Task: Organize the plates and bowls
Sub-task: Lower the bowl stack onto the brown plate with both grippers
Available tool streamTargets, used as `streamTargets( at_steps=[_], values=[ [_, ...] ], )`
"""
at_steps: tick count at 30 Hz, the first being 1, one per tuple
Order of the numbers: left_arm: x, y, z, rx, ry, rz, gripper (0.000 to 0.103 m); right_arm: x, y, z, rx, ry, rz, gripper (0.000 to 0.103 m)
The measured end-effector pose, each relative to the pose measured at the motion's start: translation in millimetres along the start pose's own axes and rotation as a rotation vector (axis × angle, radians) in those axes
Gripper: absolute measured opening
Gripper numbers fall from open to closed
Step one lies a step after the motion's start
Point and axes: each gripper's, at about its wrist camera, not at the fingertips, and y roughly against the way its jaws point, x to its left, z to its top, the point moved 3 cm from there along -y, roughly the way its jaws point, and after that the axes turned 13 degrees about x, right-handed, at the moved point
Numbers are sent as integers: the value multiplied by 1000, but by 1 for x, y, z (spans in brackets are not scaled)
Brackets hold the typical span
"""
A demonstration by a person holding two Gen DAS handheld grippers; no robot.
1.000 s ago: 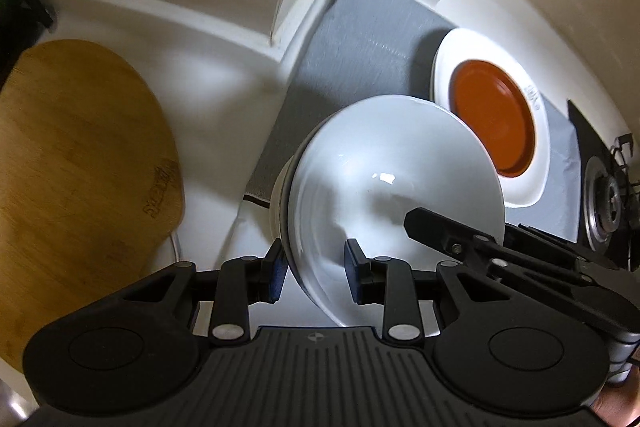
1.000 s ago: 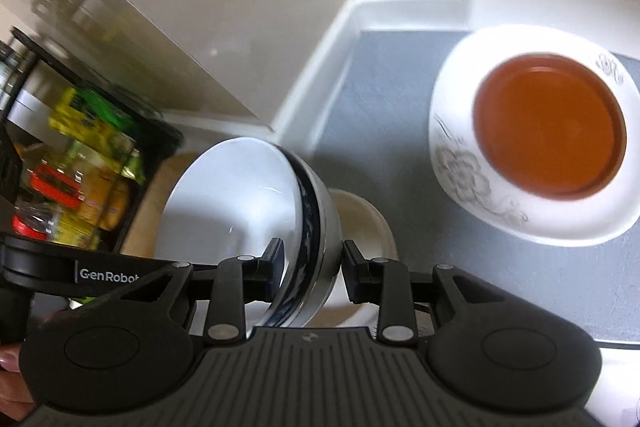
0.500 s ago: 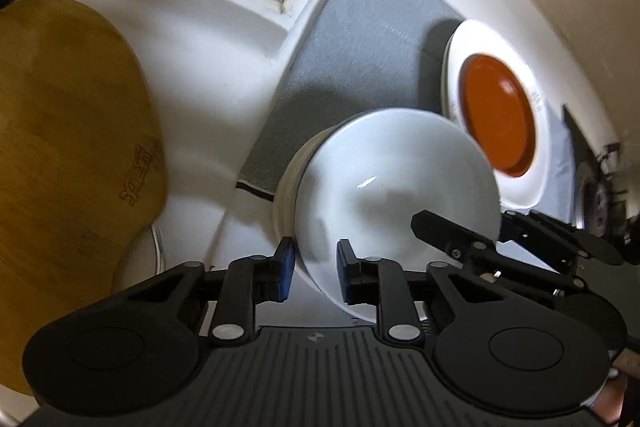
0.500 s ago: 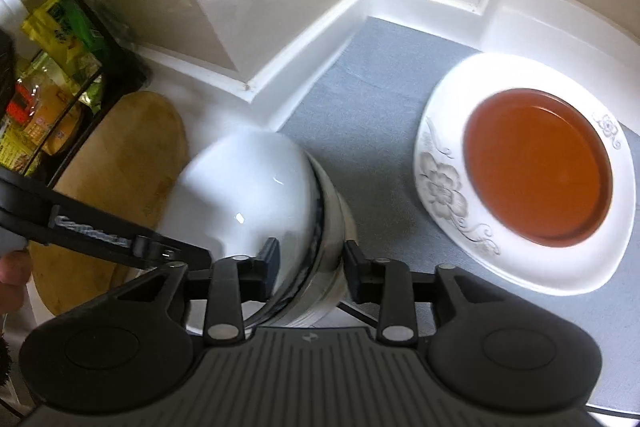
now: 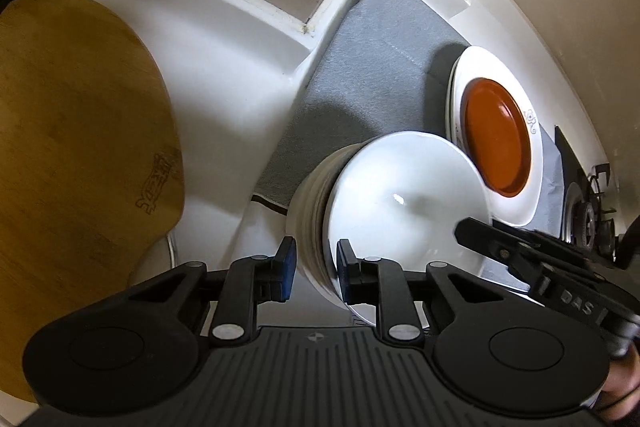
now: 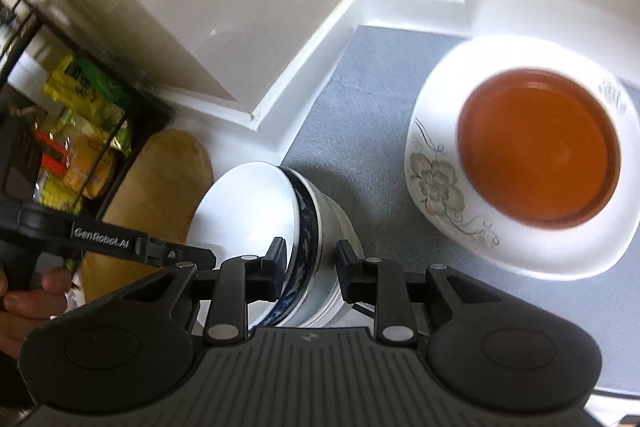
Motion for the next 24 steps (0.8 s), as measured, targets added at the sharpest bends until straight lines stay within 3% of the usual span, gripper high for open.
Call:
streamTargets(
  at_steps=[8, 13, 14, 18, 22, 24],
  values=[
    [-5, 0, 3, -2, -7, 0, 23, -4, -2, 1, -1, -65, 28, 26],
    [-7, 0, 5, -6, -19, 19, 23, 4, 4, 12, -27, 27, -14, 22],
    [-8, 0, 6, -10, -22, 23, 23, 3, 0, 14, -18, 25, -15, 17],
    [-2, -4, 7, -9, 25, -14, 23, -6, -11, 17, 3, -11, 26, 19],
    [-2, -6, 10, 1, 27, -8, 26, -9, -13, 14, 18, -57, 18, 34],
    [-1, -6, 7, -9, 22, -6, 29, -11, -11, 10, 16, -62, 43, 48]
  ],
)
